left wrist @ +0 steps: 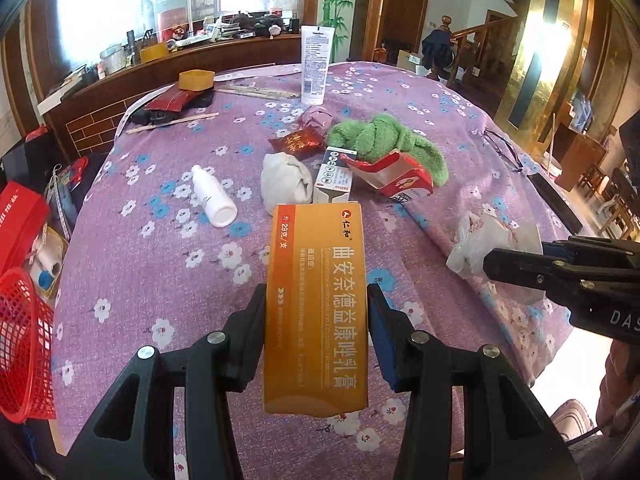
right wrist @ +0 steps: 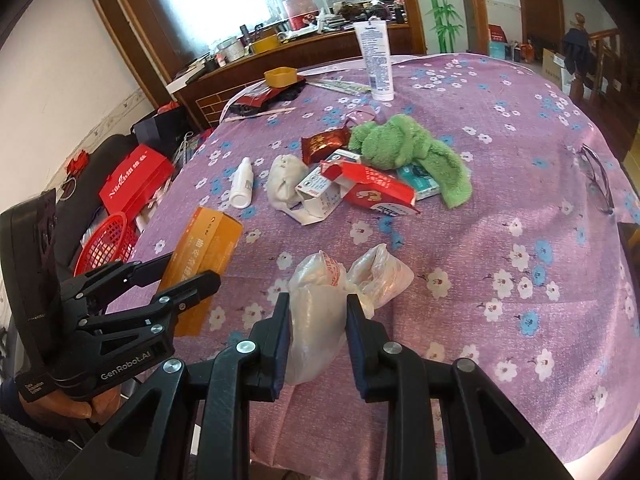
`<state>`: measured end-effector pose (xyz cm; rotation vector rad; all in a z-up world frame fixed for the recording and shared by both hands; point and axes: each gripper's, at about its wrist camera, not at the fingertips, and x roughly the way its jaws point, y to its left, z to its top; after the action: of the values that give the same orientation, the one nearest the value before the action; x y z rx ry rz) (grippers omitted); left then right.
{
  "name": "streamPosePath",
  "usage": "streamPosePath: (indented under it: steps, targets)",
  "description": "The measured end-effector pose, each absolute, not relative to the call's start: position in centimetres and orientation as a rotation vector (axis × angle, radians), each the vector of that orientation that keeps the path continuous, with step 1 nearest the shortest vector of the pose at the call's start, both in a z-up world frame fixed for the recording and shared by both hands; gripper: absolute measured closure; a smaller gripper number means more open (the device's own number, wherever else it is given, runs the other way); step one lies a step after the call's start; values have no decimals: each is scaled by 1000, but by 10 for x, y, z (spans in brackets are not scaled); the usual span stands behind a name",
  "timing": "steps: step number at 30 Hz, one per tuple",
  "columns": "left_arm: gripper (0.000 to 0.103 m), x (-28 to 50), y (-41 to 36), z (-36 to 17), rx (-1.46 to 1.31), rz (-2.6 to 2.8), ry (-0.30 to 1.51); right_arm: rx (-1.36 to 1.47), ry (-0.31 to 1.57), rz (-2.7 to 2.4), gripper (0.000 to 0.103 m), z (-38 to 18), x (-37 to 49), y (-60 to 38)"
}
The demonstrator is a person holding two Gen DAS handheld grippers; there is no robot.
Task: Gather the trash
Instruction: 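Hold the orange box and plastic bag while moving toward the red basket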
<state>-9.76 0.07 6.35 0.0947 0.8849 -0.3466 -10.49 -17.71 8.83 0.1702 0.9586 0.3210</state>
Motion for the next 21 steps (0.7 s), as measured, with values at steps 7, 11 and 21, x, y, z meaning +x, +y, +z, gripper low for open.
streamPosePath:
  steps: [7,11,21]
  targets:
    - [57,-98,1,64,100,-348,877,173,959,316,75,89,-105,-179]
    - [57,-98,6,63,86,-338,876,163,968,319,75,88,-104,-176]
    - [57,-102,26,60,46,-305,877,135,985,344,75,85,-103,-160]
